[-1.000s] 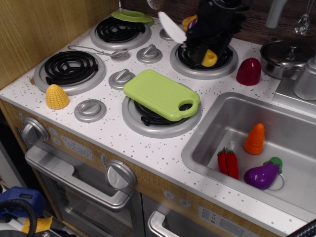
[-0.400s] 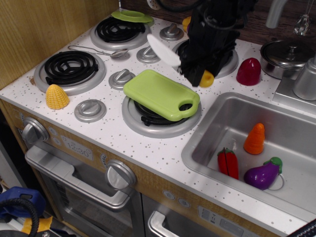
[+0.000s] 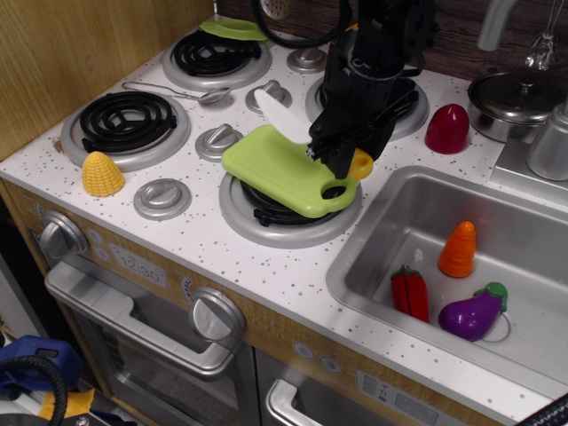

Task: Put knife on cutting board

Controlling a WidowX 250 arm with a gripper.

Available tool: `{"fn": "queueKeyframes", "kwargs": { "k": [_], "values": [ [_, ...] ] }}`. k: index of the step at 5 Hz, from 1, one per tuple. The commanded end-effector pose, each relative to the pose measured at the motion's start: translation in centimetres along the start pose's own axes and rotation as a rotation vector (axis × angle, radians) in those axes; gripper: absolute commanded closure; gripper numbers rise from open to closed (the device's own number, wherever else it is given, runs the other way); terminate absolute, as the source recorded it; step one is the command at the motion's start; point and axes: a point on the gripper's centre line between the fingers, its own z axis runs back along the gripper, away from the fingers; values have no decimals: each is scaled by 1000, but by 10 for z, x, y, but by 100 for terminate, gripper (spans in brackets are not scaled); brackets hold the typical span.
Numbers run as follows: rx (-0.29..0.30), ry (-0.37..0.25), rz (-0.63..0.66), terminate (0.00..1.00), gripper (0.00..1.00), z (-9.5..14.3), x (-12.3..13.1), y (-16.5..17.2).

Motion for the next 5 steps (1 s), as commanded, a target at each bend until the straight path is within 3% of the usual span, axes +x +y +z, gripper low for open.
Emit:
{"fn": "queueKeyframes", "kwargs": {
  "k": [1,4,5],
  "values": [
    [-104,-12,27,0,0,15,19,8],
    [-155,16,16,0,0,-3,26,5],
    [-155,16,16,100,0,-3,26,5]
  ]
}}
